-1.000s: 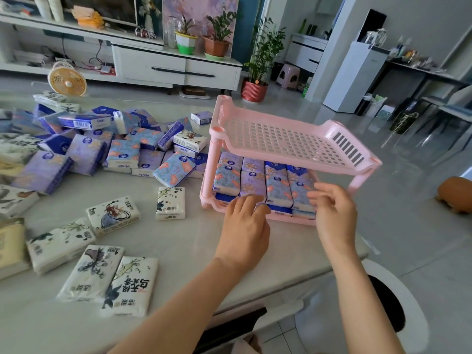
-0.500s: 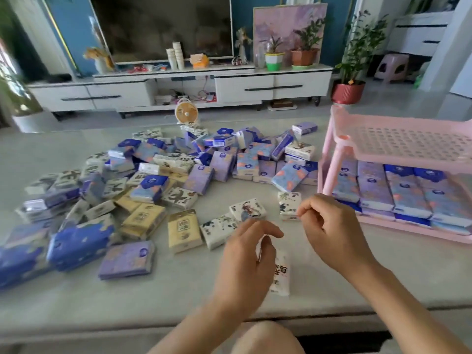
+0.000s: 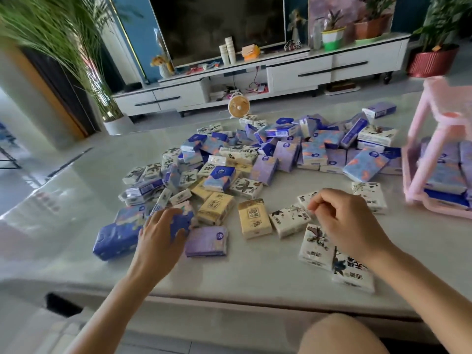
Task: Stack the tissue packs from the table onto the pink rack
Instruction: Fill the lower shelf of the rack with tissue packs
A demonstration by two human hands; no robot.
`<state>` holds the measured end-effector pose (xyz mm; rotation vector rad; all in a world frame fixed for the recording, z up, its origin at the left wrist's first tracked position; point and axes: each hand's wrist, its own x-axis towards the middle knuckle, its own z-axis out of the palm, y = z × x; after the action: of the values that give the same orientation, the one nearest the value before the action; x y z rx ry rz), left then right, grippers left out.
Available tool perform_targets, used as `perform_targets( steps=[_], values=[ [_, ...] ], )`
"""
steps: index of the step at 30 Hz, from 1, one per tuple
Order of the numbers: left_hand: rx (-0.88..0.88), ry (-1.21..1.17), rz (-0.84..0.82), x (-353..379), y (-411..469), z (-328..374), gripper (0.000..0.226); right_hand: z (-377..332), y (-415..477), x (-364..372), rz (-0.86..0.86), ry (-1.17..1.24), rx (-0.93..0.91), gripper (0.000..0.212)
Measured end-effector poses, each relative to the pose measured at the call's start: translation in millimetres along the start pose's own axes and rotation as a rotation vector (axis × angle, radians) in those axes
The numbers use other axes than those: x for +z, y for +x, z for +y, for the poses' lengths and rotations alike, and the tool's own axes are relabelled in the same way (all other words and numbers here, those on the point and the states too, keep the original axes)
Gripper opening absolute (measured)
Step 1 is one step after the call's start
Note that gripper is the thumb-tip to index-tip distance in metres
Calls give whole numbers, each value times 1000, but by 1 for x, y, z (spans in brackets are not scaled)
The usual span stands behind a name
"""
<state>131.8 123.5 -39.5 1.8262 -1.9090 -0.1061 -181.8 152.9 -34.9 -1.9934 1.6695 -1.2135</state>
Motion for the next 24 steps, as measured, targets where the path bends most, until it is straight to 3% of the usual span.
perform_targets(
  steps=[5,8,16,20,24],
  values=[
    [-4,-17,44,-3,-7,-21,39,-41,-20,33,-182,0,-164,20],
    [3,-42,62,-1,-12,-20,37,-54,-24,57,-346,-39,-197,37],
    [125,-38,30,-3,14,17,32,-68,1,92,-476,-188,-256,61],
    [79,-40,-119,5,51,43,43,-72,7,106,-570,-196,-290,75],
    [-6,-32,-234,20,90,51,57,-69,11,118,-558,-239,-329,73]
  ],
)
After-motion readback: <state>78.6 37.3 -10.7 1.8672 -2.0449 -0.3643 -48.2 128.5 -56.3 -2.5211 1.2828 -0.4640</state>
